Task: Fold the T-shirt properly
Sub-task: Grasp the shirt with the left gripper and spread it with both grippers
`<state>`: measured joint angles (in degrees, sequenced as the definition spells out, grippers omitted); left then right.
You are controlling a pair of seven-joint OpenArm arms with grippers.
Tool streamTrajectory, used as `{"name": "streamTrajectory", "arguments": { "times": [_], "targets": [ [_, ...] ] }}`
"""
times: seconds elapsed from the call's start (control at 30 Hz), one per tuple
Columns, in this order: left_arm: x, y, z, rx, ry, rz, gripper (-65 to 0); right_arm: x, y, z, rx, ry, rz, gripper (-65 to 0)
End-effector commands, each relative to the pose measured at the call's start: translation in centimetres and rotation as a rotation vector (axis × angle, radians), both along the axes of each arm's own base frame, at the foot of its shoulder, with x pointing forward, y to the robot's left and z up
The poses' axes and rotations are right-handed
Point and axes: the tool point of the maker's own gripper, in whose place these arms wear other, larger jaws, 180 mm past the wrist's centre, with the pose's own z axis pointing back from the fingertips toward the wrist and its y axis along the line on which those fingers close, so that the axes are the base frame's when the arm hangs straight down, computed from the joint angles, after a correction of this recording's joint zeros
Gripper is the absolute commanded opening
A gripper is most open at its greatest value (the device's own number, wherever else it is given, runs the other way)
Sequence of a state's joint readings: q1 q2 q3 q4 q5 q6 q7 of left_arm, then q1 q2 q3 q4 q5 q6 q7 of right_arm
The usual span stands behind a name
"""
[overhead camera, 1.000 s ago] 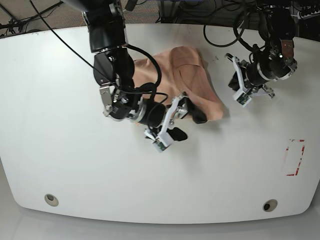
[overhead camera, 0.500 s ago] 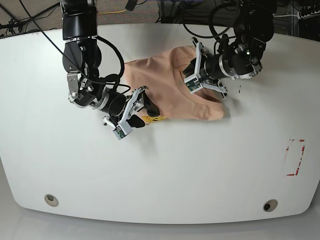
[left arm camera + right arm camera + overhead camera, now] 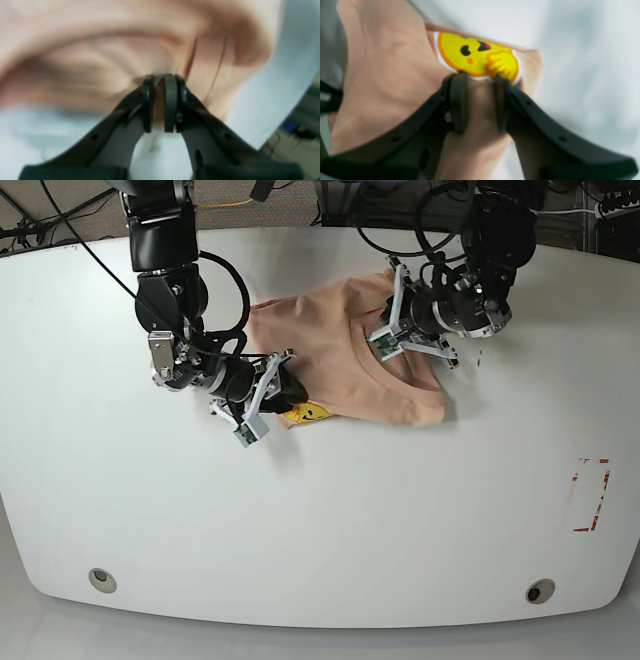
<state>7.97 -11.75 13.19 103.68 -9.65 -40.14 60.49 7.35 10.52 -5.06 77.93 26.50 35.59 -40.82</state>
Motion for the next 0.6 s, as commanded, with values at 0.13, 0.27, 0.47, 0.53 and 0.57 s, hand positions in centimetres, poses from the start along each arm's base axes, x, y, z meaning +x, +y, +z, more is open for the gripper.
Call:
{"name": "streamTrajectory", "arguments": {
  "times": [0.13, 0.27, 0.47, 0.53, 0.57],
  "targets": [
    [2.1, 3.2, 0.8, 0.053, -0.074, -0.008, -60.0, 0.4, -0.7, 0.8, -0.02, -0.047, 0.034, -47.7],
    [4.0, 5.6, 2.2, 0.096, -0.139, -0.019, -60.0, -0.4, -0.6, 0.2, -0.013, -0.028, 0.037, -48.0],
    [7.4, 9.7, 6.4, 0.126, -0.275, 0.105, -60.1, -0.5, 0.4, 0.9, 0.001, -0.04, 0.045, -48.2],
    [8.4, 11.5, 8.1, 0.122, -0.326, 0.175, -60.1, -0.8, 0.9, 1.8, -0.008, -0.058, 0.062, -48.0],
    [8.7, 11.9, 8.7, 0.116, -0.344, 0.2, -60.1, -0.9, 0.9, 2.2, -0.017, -0.065, 0.069, -47.9]
  ]
}}
